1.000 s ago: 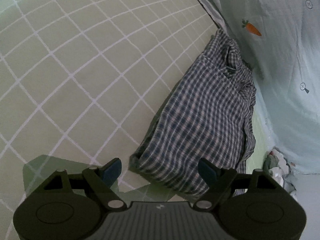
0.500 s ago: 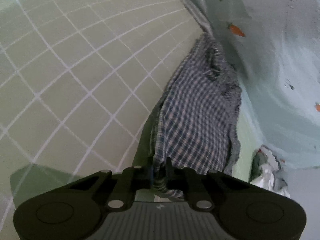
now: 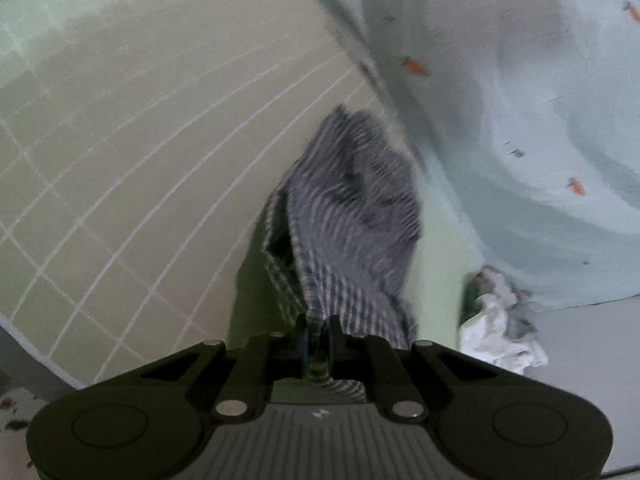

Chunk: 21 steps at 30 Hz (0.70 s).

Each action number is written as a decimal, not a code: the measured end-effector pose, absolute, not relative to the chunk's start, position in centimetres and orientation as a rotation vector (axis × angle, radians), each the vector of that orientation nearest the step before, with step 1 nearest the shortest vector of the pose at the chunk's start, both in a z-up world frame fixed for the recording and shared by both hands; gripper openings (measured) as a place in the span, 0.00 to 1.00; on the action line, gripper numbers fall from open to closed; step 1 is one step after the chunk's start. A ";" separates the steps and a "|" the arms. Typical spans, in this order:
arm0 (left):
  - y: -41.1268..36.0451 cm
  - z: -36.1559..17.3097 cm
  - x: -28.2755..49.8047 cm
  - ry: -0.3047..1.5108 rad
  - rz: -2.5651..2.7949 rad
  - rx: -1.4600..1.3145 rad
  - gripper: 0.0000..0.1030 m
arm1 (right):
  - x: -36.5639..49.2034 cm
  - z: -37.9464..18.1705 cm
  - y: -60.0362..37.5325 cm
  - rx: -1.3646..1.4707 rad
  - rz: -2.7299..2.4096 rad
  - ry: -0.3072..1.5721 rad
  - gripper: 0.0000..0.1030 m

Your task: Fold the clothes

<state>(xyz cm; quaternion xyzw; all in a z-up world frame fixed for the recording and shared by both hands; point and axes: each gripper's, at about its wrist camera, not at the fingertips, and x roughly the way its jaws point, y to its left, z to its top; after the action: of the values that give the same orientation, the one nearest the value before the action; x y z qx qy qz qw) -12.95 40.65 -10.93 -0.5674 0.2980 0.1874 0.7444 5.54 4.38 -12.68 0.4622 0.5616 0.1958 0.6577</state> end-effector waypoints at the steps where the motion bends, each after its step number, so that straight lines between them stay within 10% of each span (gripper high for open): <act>1: 40.9 -10.4 -12.8 0.633 0.408 -1.248 0.08 | 5.4 -12.3 4.2 1.063 0.449 1.271 0.06; 21: 47.2 -7.1 -6.1 0.394 0.357 -1.581 0.08 | 12.5 -10.3 7.9 1.527 0.508 1.248 0.06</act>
<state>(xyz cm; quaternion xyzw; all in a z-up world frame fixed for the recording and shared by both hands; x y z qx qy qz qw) -6.09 47.20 -7.06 -0.7021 0.1748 0.1584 0.6719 12.50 7.89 -10.33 0.6382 0.5218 0.2121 0.5248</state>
